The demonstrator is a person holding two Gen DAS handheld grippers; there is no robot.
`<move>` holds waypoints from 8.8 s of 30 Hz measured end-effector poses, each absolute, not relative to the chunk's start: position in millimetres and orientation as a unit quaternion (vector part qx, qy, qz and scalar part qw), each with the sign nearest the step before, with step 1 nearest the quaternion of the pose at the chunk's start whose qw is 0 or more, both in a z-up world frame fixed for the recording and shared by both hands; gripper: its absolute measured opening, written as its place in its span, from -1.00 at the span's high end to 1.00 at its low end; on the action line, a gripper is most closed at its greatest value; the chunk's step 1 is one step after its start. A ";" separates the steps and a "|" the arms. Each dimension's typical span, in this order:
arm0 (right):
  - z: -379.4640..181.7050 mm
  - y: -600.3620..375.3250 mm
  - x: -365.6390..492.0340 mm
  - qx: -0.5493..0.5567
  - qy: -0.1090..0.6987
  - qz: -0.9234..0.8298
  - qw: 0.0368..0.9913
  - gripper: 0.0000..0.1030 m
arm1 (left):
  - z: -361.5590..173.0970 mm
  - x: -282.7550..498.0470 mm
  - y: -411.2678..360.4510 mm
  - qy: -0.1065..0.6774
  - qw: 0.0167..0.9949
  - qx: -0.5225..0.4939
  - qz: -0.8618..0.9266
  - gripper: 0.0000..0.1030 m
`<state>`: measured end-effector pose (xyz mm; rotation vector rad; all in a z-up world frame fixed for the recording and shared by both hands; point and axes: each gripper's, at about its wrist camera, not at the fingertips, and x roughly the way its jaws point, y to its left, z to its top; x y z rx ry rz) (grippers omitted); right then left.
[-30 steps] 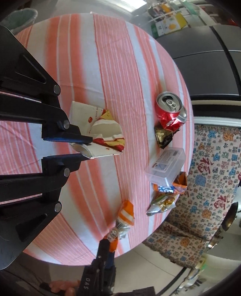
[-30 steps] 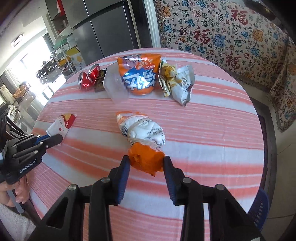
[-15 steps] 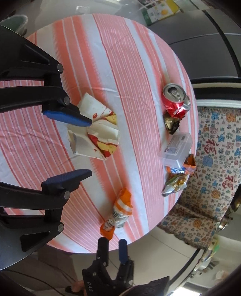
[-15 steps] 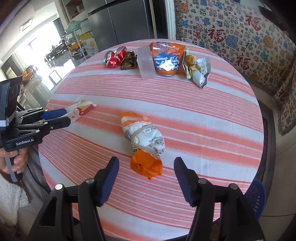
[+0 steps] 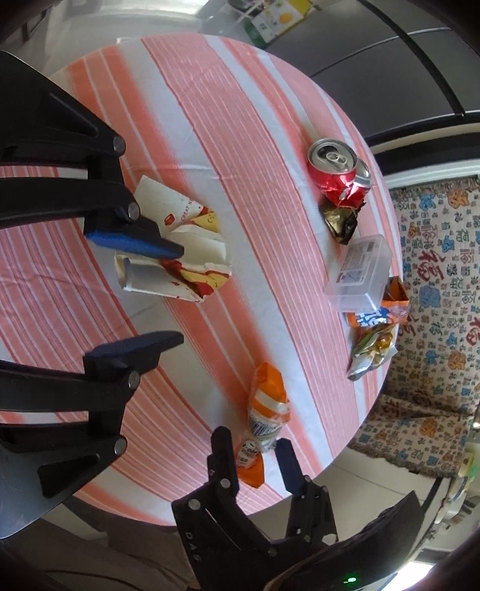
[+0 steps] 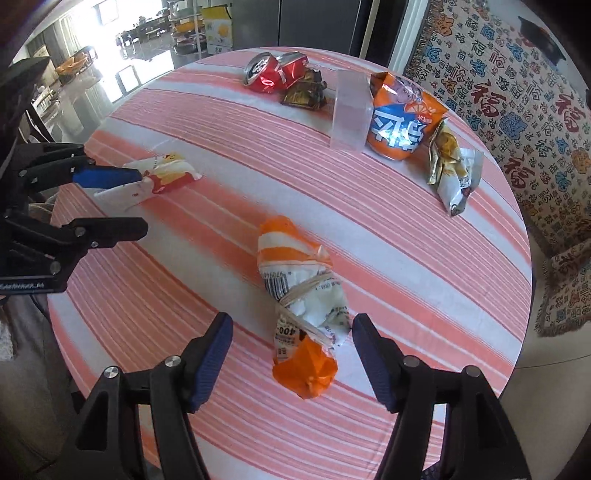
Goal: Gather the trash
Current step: 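Grasp the white napkin with the left gripper while the right gripper grasps the orange-white snack bag, then carry napkin and snack bag over the blue wastebasket and open both grippers, then move both open grippers back over the table, then grasp the silver-yellow snack bag with the right gripper while the left gripper approaches the clear box, then grasp the clear cartoon-print plastic box with the left gripper while the right gripper lifts the bag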
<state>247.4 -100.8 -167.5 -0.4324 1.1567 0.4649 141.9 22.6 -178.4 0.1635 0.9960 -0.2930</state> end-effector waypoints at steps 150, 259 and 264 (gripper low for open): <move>-197.1 -208.3 228.5 -0.063 0.430 0.125 0.892 -0.33 | -167.4 313.2 -32.1 0.416 0.909 -0.027 0.012 -0.68; -167.8 -176.6 234.3 -0.018 0.445 0.117 0.888 -0.72 | -186.2 208.1 69.2 0.450 0.891 0.010 -0.051 -0.94; -166.9 -166.9 249.0 -0.034 0.463 0.099 0.880 -0.18 | -182.2 211.7 61.9 0.449 0.892 0.014 -0.057 -0.28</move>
